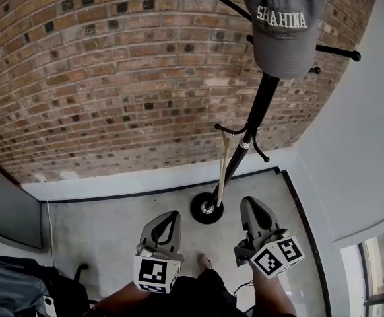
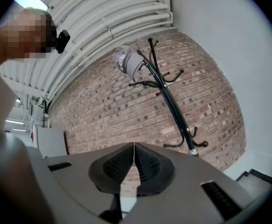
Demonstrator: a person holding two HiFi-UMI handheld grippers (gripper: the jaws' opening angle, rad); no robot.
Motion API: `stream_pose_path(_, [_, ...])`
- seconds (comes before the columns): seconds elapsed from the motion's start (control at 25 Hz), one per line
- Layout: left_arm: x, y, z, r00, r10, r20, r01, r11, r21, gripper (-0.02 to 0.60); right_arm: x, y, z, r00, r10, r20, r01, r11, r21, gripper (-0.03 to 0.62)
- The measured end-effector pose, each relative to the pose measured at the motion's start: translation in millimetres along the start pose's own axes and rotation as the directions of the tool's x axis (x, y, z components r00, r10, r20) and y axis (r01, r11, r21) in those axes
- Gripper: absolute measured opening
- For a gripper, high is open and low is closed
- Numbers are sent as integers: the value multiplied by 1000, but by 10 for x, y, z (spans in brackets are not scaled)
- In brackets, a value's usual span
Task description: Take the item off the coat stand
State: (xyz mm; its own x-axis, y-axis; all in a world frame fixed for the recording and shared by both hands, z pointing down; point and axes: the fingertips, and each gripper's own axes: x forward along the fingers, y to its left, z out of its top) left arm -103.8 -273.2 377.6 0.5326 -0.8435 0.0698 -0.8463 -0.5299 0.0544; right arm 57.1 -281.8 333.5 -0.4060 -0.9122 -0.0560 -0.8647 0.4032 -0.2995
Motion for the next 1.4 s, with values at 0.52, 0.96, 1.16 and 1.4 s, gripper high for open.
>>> stream_pose_path(0.52, [645, 46, 703, 979, 183, 85, -187, 982, 42, 25, 818, -268, 2147, 827, 418, 376, -444, 896, -20, 22])
stream_pose_path(0.96, [833, 153, 801, 943, 314, 110, -320, 947, 34, 25, 1115, -54, 2762, 685, 603, 410, -606, 783, -140, 117])
stream_pose_path(1.16, [875, 175, 863, 937, 330, 118, -336, 941, 35, 25, 1146, -13, 2929, 656, 609, 445, -606, 777, -171, 117])
stream_pose_path(1.4, [897, 184, 937, 939, 320, 129, -327, 944, 34, 26, 1132, -64, 2997, 650, 597, 471, -588, 787, -185, 75])
